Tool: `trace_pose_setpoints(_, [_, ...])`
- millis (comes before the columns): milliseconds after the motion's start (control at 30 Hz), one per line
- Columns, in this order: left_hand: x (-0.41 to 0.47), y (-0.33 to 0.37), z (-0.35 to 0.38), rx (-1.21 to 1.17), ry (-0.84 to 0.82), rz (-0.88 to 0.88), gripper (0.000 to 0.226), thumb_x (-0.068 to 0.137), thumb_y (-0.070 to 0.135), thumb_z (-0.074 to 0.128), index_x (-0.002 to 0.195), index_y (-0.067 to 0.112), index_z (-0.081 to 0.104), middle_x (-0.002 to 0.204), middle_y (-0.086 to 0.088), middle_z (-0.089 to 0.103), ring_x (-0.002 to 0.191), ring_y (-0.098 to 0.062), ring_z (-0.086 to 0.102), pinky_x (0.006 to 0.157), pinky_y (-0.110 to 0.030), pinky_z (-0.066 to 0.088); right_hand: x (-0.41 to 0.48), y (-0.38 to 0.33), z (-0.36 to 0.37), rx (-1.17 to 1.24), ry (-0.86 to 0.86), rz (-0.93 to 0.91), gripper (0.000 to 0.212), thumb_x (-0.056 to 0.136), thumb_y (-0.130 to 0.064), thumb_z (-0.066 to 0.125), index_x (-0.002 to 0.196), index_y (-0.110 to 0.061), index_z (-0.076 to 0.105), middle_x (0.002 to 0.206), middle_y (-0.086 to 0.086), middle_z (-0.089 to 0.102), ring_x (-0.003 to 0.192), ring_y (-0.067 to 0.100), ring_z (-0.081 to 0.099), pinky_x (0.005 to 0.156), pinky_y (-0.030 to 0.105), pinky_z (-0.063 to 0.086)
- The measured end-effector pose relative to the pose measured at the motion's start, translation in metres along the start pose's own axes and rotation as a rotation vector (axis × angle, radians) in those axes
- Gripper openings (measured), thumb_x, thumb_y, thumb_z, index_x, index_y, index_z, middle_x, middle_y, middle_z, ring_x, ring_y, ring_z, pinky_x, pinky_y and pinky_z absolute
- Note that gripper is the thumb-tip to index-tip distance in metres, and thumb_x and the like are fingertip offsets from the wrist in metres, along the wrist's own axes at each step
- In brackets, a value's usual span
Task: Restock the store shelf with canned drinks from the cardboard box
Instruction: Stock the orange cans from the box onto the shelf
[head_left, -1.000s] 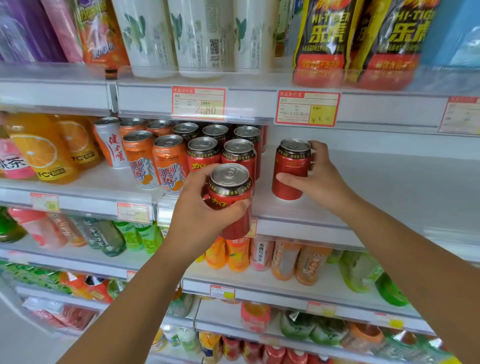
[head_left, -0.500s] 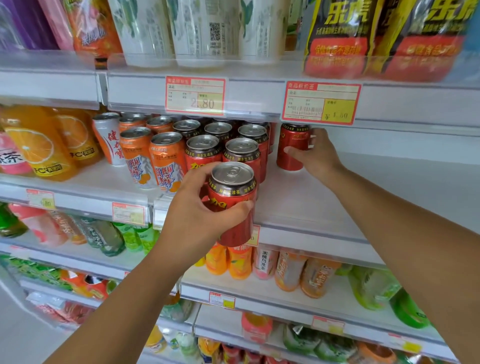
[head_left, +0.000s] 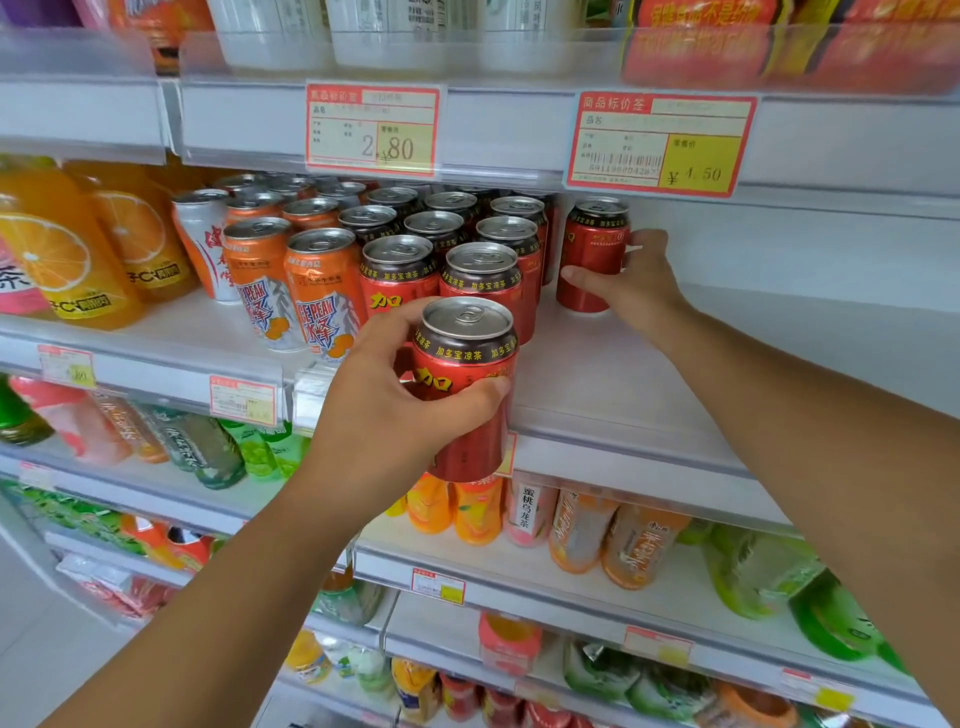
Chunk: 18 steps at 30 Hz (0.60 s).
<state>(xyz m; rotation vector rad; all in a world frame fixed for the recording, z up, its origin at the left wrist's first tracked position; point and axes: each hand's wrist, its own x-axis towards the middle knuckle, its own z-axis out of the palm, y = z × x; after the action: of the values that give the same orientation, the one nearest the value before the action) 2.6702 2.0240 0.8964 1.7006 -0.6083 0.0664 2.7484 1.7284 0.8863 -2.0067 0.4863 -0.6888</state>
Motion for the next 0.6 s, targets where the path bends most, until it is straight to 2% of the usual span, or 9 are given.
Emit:
trace_pose_setpoints(133, [-0.002,0.0,0.001,-0.037,0.006,-0.011,0.056,0.065,0.031,0.084,0.116,0.036,0.061,0.117,0.006,0.067,0.1,-0.003,0.066,0.077,-0.012,0.051,0.006,-0.001,0.005,-0.065,0.024,-0.013,0.085,0.063,-0.047,0.084,0.128,-0.018,0.04,0.128,0.008,0.05,0.112,0.022,0.055,0.095,0.038,0.048])
trace_pose_setpoints(233, [-0.002,0.0,0.0,-0.047,0.02,-0.017,0.056,0.066,0.029,0.085,0.116,0.035,0.062,0.115,0.006,0.067,0.098,-0.001,0.066,0.074,-0.01,0.05,0.01,-0.004,0.003,-0.025,-0.057,0.009,0.072,0.073,-0.033,0.079,0.134,-0.019,0.045,0.123,0.004,0.057,0.109,0.02,0.058,0.089,0.03,0.044])
trace_pose_setpoints(300, [-0.002,0.0,-0.001,-0.039,0.026,-0.019,0.057,0.065,0.029,0.086,0.116,0.034,0.062,0.115,0.006,0.067,0.097,0.0,0.066,0.073,-0.009,0.05,0.008,-0.002,0.004,0.032,-0.083,0.017,0.074,0.077,-0.028,0.077,0.139,-0.018,0.038,0.123,0.001,0.058,0.109,0.017,0.057,0.09,0.029,0.043])
trace_pose_setpoints(400, [-0.001,0.0,-0.002,-0.045,0.032,-0.023,0.057,0.064,0.032,0.085,0.116,0.034,0.062,0.115,0.006,0.068,0.097,-0.001,0.066,0.074,-0.01,0.05,0.005,0.0,0.01,0.011,-0.02,0.01,0.088,0.07,-0.036,0.083,0.138,-0.013,0.032,0.13,0.005,0.053,0.114,0.02,0.055,0.097,0.034,0.045])
trace_pose_setpoints(533, [0.001,0.0,-0.002,-0.049,0.033,-0.014,0.057,0.063,0.032,0.08,0.118,0.031,0.062,0.114,0.005,0.068,0.096,-0.002,0.067,0.076,-0.013,0.052,0.013,0.0,0.01,-0.106,0.018,0.012,0.083,0.064,-0.049,0.082,0.131,-0.018,0.046,0.127,0.009,0.049,0.115,0.027,0.054,0.102,0.045,0.045])
trace_pose_setpoints(600, [0.002,0.001,-0.003,-0.063,0.036,-0.009,0.057,0.064,0.029,0.08,0.119,0.027,0.062,0.112,0.004,0.07,0.094,-0.002,0.067,0.076,-0.013,0.051,0.018,0.0,0.01,-0.084,0.004,0.01,0.081,0.065,-0.046,0.082,0.133,-0.018,0.047,0.129,0.01,0.053,0.116,0.028,0.056,0.102,0.044,0.046])
